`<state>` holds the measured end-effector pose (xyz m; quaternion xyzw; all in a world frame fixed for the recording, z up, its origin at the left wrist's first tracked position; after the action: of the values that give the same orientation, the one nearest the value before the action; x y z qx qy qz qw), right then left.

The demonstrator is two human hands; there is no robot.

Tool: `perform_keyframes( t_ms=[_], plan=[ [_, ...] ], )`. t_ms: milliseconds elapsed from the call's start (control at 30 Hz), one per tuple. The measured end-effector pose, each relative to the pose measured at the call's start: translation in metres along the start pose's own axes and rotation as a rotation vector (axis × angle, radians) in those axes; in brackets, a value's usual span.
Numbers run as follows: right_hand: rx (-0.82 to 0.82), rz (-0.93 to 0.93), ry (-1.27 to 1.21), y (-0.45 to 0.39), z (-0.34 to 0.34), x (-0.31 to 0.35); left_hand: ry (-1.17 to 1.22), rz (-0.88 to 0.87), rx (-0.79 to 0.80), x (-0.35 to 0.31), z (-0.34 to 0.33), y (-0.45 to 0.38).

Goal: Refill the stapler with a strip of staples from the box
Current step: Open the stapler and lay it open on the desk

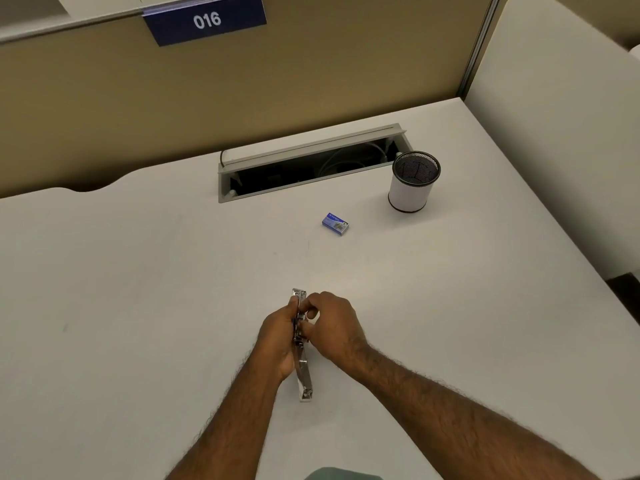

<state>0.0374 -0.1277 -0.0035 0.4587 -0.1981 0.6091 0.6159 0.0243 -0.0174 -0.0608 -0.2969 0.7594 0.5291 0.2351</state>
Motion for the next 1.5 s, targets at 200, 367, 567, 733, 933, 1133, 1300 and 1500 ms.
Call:
perform_keyframes(
  t_ms=[200,367,567,733,933,1133,1300,1500],
  plan=[
    [-0.1,-0.025,-0.307,-0.002,0.006,-0.013,-0.272,-0.042,-0.182,-0.028,0.005,0.007],
    [-0.049,0.012,-0.29,-0.009,0.005,-0.01,-0.358,-0.039,-0.239,-0.038,0.002,0.01],
    [-0.012,0.057,-0.301,-0.005,0.008,-0.017,-0.474,-0.087,-0.282,-0.041,0.001,0.008],
    [-0.055,-0.185,-0.531,0.002,0.015,-0.067,-0.376,-0.026,-0.282,-0.028,0.013,0.003],
    [-0.248,-0.357,-0.735,0.013,0.048,-0.12,-0.291,0.043,-0.257,-0.012,0.027,0.003],
    [-0.334,-0.358,-0.56,0.011,0.082,-0.133,-0.234,0.044,-0.214,-0.008,0.03,0.007],
    [-0.172,-0.175,-0.116,-0.014,0.067,-0.095,-0.198,0.042,-0.19,-0.009,0.028,0.007],
    [-0.085,-0.109,0.091,-0.027,0.044,-0.076,-0.218,0.052,-0.207,-0.007,0.031,0.006]
  ],
)
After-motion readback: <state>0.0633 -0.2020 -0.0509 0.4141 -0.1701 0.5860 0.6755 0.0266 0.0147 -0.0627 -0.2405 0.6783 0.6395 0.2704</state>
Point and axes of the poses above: each hand's wrist, its own y-axis away from the middle knuckle, its own z-axis out of the back of the hand, x = y × z, the point moved 10 cm from there along -y, towards the middle knuckle, and after that the axes turned 15 degrees about x, right-handed, at the moved point
